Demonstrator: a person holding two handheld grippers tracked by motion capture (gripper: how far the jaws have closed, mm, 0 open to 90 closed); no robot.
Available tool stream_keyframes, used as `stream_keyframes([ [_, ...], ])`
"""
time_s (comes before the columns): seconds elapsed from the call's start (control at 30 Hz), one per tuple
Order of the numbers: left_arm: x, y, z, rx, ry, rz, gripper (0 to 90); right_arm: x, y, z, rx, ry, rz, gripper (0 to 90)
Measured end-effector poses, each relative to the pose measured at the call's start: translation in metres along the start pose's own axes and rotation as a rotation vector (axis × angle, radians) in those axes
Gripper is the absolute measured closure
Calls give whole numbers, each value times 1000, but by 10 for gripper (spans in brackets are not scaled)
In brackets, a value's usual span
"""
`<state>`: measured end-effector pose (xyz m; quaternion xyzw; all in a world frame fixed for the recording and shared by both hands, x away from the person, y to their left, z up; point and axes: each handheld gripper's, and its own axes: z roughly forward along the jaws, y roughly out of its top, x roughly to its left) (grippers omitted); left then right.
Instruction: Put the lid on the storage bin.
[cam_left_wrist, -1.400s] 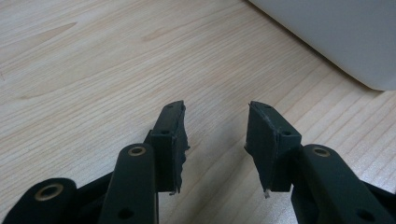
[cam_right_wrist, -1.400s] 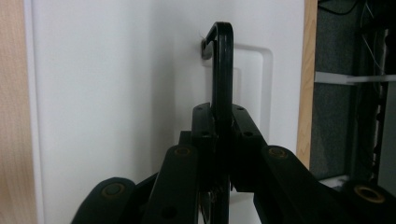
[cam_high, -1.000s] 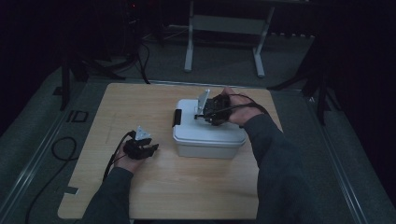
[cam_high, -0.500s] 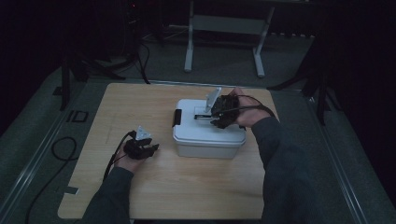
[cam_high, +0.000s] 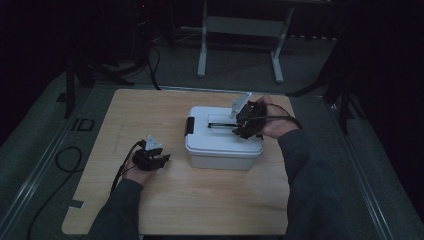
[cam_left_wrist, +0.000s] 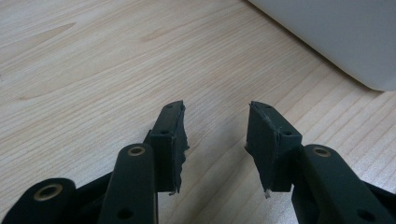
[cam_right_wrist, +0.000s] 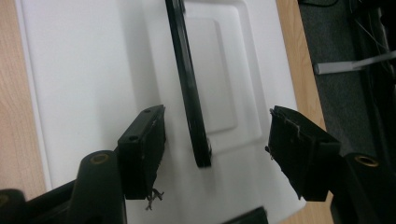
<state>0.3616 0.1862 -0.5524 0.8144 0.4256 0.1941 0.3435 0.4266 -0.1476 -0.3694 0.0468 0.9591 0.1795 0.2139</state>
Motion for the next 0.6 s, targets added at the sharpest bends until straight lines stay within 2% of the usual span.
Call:
stream_keyframes([
  [0.6,0,0,0,0,-1,1,561,-6,-36,-12,5,-23,95,353],
])
